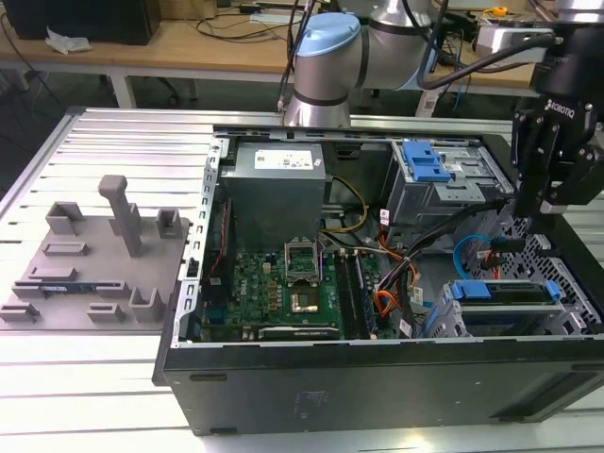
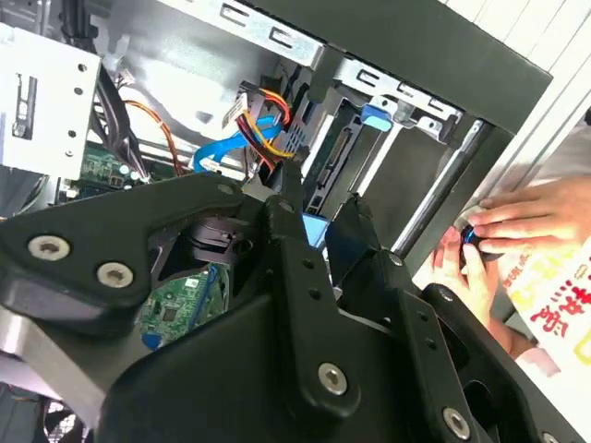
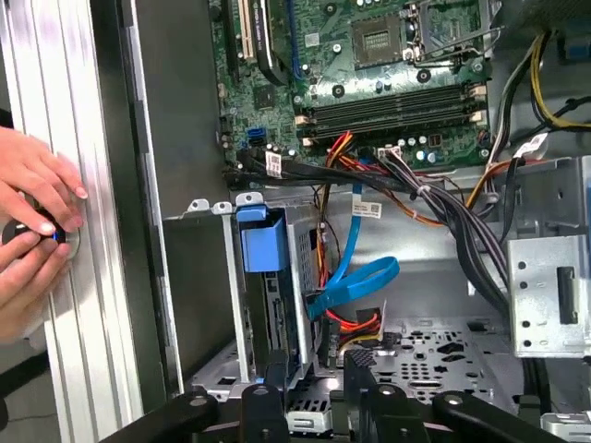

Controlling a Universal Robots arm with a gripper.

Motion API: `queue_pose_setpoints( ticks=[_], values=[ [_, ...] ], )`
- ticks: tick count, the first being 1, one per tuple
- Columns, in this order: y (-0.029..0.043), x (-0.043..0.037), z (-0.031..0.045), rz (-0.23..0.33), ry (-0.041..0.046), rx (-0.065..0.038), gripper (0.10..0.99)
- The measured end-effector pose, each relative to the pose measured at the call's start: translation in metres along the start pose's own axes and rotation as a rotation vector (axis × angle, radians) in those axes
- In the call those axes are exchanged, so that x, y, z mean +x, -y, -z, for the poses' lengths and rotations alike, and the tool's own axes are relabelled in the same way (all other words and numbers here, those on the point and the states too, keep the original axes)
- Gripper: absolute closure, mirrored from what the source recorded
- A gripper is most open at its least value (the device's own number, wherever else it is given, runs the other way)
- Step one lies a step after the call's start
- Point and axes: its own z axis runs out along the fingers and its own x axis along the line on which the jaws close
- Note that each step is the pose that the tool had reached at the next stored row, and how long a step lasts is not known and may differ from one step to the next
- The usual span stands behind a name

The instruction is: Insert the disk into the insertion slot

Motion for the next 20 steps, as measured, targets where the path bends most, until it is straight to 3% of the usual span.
queue_pose_setpoints(
  ticks=[1, 3, 4, 8, 10, 13, 16, 18, 19, 20],
  values=[
    [0.0, -0.0001, -0.0003, -0.004, -0.0025, 0.002, 0.706],
    [-0.0007, -0.0003, -0.0015, -0.017, -0.0098, 0.027, 0.706],
    [-0.0019, -0.0003, -0.0018, -0.019, -0.0111, 0.031, 0.706],
    [-0.0062, -0.0011, -0.0059, -0.008, -0.0129, 0.036, 0.706],
    [-0.0068, -0.0022, -0.0099, 0.024, -0.0102, 0.046, 0.706],
    [-0.0089, -0.0029, -0.0129, 0.039, -0.0089, 0.052, 0.706],
    [-0.0175, -0.0026, -0.0151, 0.036, -0.009, 0.066, 0.706],
    [-0.0202, -0.0024, -0.0155, 0.03, -0.0092, 0.083, 0.706],
    [-0.0211, -0.0024, -0.0157, 0.026, -0.0105, 0.097, 0.706],
    [-0.0214, -0.0027, -0.0159, 0.022, -0.0175, 0.114, 0.706]
  ],
)
